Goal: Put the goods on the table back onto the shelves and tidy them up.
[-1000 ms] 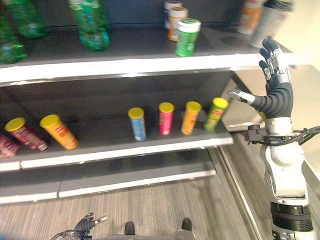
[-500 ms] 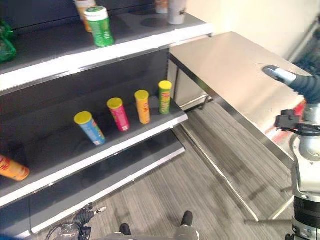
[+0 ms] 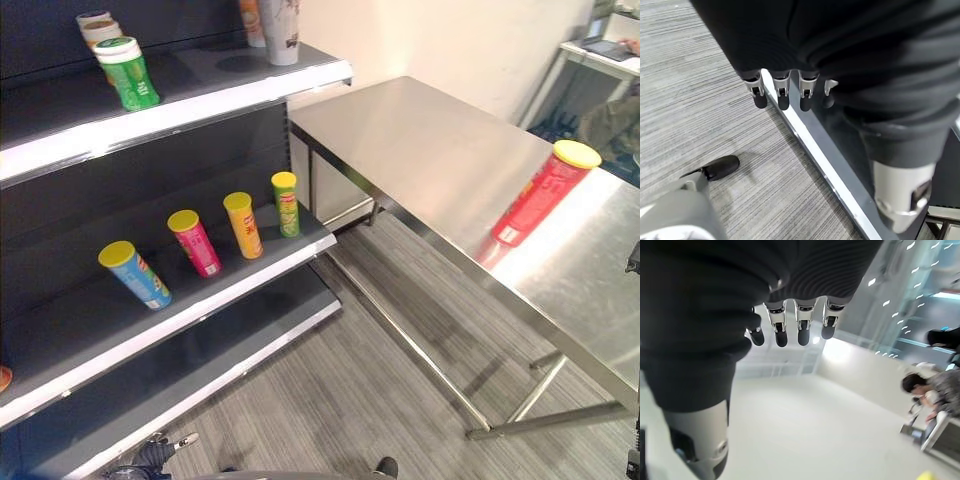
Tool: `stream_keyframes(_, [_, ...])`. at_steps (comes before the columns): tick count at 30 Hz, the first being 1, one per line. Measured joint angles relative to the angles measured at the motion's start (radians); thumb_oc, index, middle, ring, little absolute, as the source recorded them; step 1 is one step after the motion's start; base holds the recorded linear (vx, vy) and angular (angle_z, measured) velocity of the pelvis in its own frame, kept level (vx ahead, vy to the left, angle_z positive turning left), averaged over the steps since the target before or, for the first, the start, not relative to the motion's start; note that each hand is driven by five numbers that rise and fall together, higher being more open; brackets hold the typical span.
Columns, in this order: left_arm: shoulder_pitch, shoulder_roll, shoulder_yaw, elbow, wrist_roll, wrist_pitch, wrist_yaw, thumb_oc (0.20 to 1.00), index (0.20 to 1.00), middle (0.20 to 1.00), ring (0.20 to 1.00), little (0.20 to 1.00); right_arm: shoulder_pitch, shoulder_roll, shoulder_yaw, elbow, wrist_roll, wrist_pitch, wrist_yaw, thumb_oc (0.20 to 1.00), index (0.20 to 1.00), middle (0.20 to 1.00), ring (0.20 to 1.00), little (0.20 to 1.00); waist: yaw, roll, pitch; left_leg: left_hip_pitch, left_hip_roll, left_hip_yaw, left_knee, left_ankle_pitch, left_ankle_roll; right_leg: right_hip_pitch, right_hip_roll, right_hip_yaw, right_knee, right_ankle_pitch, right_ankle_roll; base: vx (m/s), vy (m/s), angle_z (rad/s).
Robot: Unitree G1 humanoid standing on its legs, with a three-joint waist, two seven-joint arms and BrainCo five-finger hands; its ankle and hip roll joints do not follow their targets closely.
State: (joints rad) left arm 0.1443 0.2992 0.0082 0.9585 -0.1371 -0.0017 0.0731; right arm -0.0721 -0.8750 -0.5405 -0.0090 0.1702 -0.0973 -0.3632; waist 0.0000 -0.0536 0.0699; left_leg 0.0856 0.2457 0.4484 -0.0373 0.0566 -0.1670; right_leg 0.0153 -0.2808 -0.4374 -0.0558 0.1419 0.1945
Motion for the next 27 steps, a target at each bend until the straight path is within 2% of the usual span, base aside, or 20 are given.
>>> stream_keyframes(3, [-0.001,0.016,-0.008,-0.023,-0.001,0.000,0.001,1.000,1.000,1.000,1.000,1.000,0.000,0.009,0.028,0.020,0.048,-0.014,0.002,1.000,1.000,1.000,1.000,1.000,-0.009,0.002,0.001,0.001,0.071,-0.013,0.041,-0.009,-0.011,0.037,0.071,-0.008,-0.032,-0.002,-0.029,0.10,-0.334,-0.01])
stream_keyframes(4, [0.000,0.012,-0.011,-0.024,-0.001,0.000,0.000,1.000,1.000,1.000,1.000,1.000,-0.003,0.006,0.025,0.018,0.048,-0.016,0.003,1.000,1.000,1.000,1.000,1.000,-0.007,0.011,0.001,-0.001,0.085,-0.018,0.037,-0.004,-0.018,0.038,0.087,-0.011,-0.034,-0.009,-0.033,0.09,-0.252,0.06])
stream_keyframes(5, [-0.005,0.002,-0.012,-0.024,-0.001,0.000,-0.002,1.000,1.000,1.000,1.000,1.000,-0.003,0.003,0.020,0.029,0.047,-0.026,0.005,1.000,1.000,1.000,1.000,1.000,-0.009,0.023,0.008,-0.015,0.112,-0.030,0.070,0.000,-0.021,0.041,0.107,-0.017,-0.036,-0.033,-0.053,-0.01,-0.131,0.04])
stream_keyframes(6, [-0.007,-0.003,-0.009,-0.024,-0.001,0.000,-0.002,1.000,1.000,1.000,1.000,1.000,-0.005,0.000,0.029,0.045,0.047,-0.024,0.006,1.000,1.000,1.000,1.000,1.000,-0.007,0.021,0.012,-0.021,0.119,-0.043,0.095,-0.001,-0.016,0.036,0.119,-0.022,-0.033,-0.034,-0.058,0.01,-0.177,-0.15])
stream_keyframes(7, [-0.003,-0.012,-0.015,-0.022,-0.001,0.000,-0.004,1.000,1.000,1.000,1.000,1.000,-0.013,-0.001,0.037,0.062,0.047,-0.014,0.011,1.000,1.000,1.000,1.000,1.000,0.020,0.022,0.014,-0.042,0.118,-0.085,0.134,0.002,-0.011,0.027,0.120,-0.005,-0.036,-0.033,-0.065,0.03,-0.149,-0.21])
stream_keyframes(8, [-0.023,-0.021,-0.023,-0.014,-0.001,0.000,-0.005,1.000,1.000,1.000,1.000,1.000,-0.017,-0.002,0.040,0.072,0.047,-0.005,0.011,1.000,1.000,1.000,1.000,1.000,0.020,-0.004,0.030,-0.105,0.091,-0.177,0.221,-0.004,-0.007,0.028,0.095,0.017,-0.039,-0.022,-0.089,0.17,-0.124,-0.24])
stream_keyframes(9, [-0.023,-0.027,-0.045,-0.008,-0.001,0.000,-0.006,1.000,1.000,1.000,1.000,1.000,-0.046,-0.004,0.059,0.093,0.047,0.004,0.013,1.000,1.000,1.000,1.000,1.000,0.032,-0.024,0.043,-0.141,0.025,-0.256,0.260,-0.053,-0.019,0.020,0.049,0.031,-0.040,-0.016,-0.093,0.19,-0.066,-0.15])
stream_keyframes(10, [-0.027,-0.038,-0.056,-0.009,-0.001,0.000,-0.010,1.000,1.000,1.000,1.000,1.000,-0.066,-0.013,0.066,0.107,0.047,0.006,0.018,1.000,1.000,1.000,1.000,1.000,0.043,-0.035,0.050,-0.150,-0.069,-0.271,0.211,-0.068,-0.008,0.008,0.008,0.044,-0.040,-0.013,-0.079,0.16,-0.003,-0.14])
stream_keyframes(11, [-0.027,-0.046,-0.054,-0.007,0.000,0.000,-0.011,1.000,1.000,1.000,1.000,1.000,-0.080,-0.026,0.068,0.118,0.047,0.006,0.018,1.000,1.000,1.000,1.000,1.000,0.044,-0.021,0.050,-0.169,-0.119,-0.263,0.172,-0.068,0.005,0.001,-0.005,0.042,-0.040,-0.009,-0.064,0.11,0.012,-0.12])
stream_keyframes(12, [-0.027,-0.049,-0.049,-0.007,0.000,-0.001,-0.011,1.000,1.000,1.000,1.000,1.000,-0.089,-0.034,0.071,0.126,0.046,0.007,0.016,1.000,1.000,1.000,1.000,1.000,0.055,0.006,0.052,-0.182,-0.156,-0.248,0.133,-0.073,0.105,-0.010,0.004,0.044,-0.040,-0.005,-0.053,0.07,0.001,-0.18])
stream_keyframes(14, [-0.021,-0.023,-0.042,-0.002,0.002,0.005,0.000,1.000,1.000,1.000,1.000,1.000,-0.093,-0.025,0.118,0.134,0.036,0.015,0.002,1.000,1.000,1.000,1.000,1.000,0.077,0.002,0.052,-0.185,-0.139,-0.191,0.107,-0.065,0.112,-0.042,0.000,0.038,-0.004,-0.014,-0.032,0.19,0.028,-0.28])
stream_keyframes(15, [-0.022,-0.015,-0.040,-0.008,0.002,0.004,0.002,1.000,1.000,1.000,1.000,1.000,-0.094,-0.025,0.124,0.136,0.035,0.016,0.000,1.000,1.000,1.000,1.000,1.000,0.083,0.000,0.052,-0.186,-0.132,-0.186,0.105,-0.064,0.111,-0.060,0.009,0.033,0.039,-0.022,-0.028,0.20,0.046,-0.20])
stream_keyframes(16, [-0.031,0.005,-0.036,-0.002,0.000,0.008,0.002,1.000,1.000,1.000,1.000,1.000,-0.116,-0.007,0.134,0.142,0.035,0.017,-0.003,1.000,1.000,1.000,1.000,1.000,0.090,-0.017,0.057,-0.166,-0.149,-0.194,0.094,-0.065,0.111,-0.048,0.020,0.028,0.056,-0.022,-0.036,0.13,0.067,-0.19])
stream_keyframes(17, [-0.030,0.014,-0.037,-0.001,0.000,0.012,0.002,1.000,1.000,1.000,1.000,1.000,-0.135,0.015,0.135,0.149,0.036,0.017,-0.009,1.000,1.000,1.000,1.000,1.000,0.095,-0.019,0.059,-0.133,-0.149,-0.197,0.074,-0.043,0.113,-0.039,0.018,0.025,0.085,-0.017,-0.029,0.12,0.053,-0.06])
stream_keyframes(20, [-0.048,0.017,-0.037,0.020,0.000,0.013,0.006,1.000,1.000,1.000,1.000,1.000,-0.153,0.028,0.137,0.157,0.035,0.022,-0.020,1.000,1.000,1.000,1.000,1.000,0.068,-0.005,0.079,-0.098,-0.144,-0.211,0.041,-0.039,0.124,-0.067,-0.005,0.022,0.211,-0.015,-0.009,0.14,-0.038,0.11])
stream_keyframes(22, [-0.054,0.039,-0.033,0.013,0.000,0.011,0.013,1.000,1.000,1.000,1.000,1.000,-0.152,0.029,0.132,0.157,0.035,0.021,-0.029,1.000,1.000,1.000,1.000,1.000,0.061,-0.018,0.087,-0.081,-0.147,-0.214,0.019,-0.031,0.133,-0.073,-0.036,0.017,0.236,-0.019,0.007,0.17,-0.217,0.11])
stream_keyframes(23, [-0.066,0.042,-0.024,0.012,0.000,0.012,0.019,1.000,1.000,1.000,1.000,1.000,-0.147,0.030,0.113,0.157,0.035,0.022,-0.033,1.000,1.000,1.000,1.000,1.000,0.052,-0.020,0.090,-0.082,-0.155,-0.220,0.024,-0.035,0.142,-0.065,-0.061,0.010,0.231,-0.044,-0.023,0.21,-0.289,0.21])
stream_keyframes(25, [-0.081,0.048,-0.017,-0.005,0.000,0.010,0.025,1.000,1.000,1.000,1.000,1.000,-0.144,0.030,0.067,0.153,0.036,0.019,-0.039,1.000,1.000,1.000,1.000,1.000,0.054,-0.020,0.088,-0.087,-0.152,-0.262,0.021,-0.039,0.144,-0.008,-0.120,0.014,0.138,-0.032,-0.016,0.20,-0.294,0.37])
stream_keyframes(26, [-0.085,0.049,-0.013,-0.008,0.000,0.007,0.026,1.000,1.000,1.000,1.000,1.000,-0.143,0.029,0.056,0.152,0.035,0.016,-0.042,1.000,1.000,1.000,1.000,1.000,0.053,-0.020,0.089,-0.086,-0.152,-0.273,0.016,-0.037,0.141,0.011,-0.141,0.014,0.104,-0.020,0.005,0.24,-0.354,0.32])
stream_keyframes(27, [-0.087,0.050,-0.011,-0.006,0.000,0.008,0.027,1.000,1.000,1.000,1.000,1.000,-0.140,0.028,0.050,0.144,0.036,0.017,-0.045,1.000,1.000,1.000,1.000,1.000,0.056,-0.021,0.088,-0.085,-0.153,-0.276,0.009,-0.034,0.137,0.024,-0.176,0.013,0.062,0.005,0.039,0.18,-0.246,0.16])
